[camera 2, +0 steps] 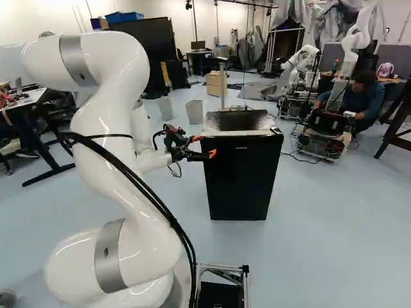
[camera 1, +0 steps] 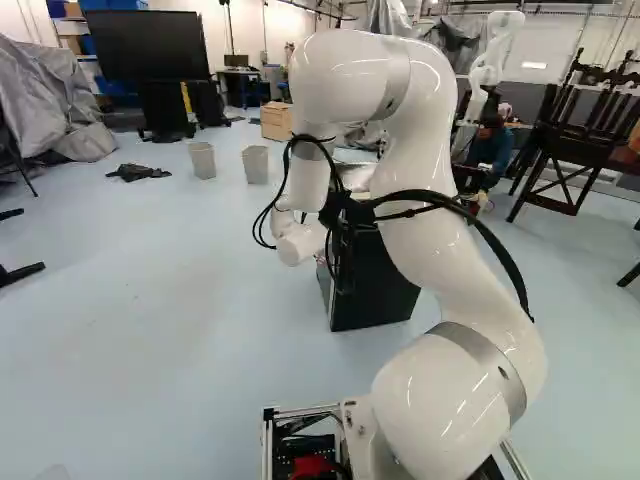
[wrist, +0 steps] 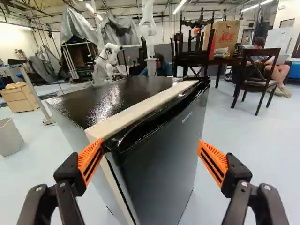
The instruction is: Grab a drink from the fridge
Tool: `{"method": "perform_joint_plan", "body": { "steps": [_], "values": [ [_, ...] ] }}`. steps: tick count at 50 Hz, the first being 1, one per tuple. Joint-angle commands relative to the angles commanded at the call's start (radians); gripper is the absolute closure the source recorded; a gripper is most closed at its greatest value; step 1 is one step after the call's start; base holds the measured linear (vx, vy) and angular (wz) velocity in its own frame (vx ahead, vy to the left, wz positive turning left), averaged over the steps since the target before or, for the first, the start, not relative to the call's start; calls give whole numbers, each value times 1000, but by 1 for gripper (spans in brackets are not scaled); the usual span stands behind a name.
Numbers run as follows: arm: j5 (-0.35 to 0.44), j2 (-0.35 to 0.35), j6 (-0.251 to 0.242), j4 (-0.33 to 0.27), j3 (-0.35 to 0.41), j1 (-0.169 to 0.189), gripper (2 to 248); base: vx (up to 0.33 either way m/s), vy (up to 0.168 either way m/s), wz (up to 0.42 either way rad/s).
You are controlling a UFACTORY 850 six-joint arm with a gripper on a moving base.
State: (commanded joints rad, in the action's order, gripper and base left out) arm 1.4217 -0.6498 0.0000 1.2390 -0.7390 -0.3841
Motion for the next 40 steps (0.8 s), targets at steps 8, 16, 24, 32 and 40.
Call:
{"method": "perform_joint_plan", "body": {
  "steps": [8,16,24,32,40],
  "values": [
    [0,2,0,11,4,-1,3,0,0,0],
    [0,5,0,23,10,-2,3,0,0,0],
    [0,11,0,34,20,-5,3,0,0,0],
    [0,17,0,46,32,-8,3,0,0,0],
    [0,25,0,58,46,-11,3,0,0,0]
  ]
}}
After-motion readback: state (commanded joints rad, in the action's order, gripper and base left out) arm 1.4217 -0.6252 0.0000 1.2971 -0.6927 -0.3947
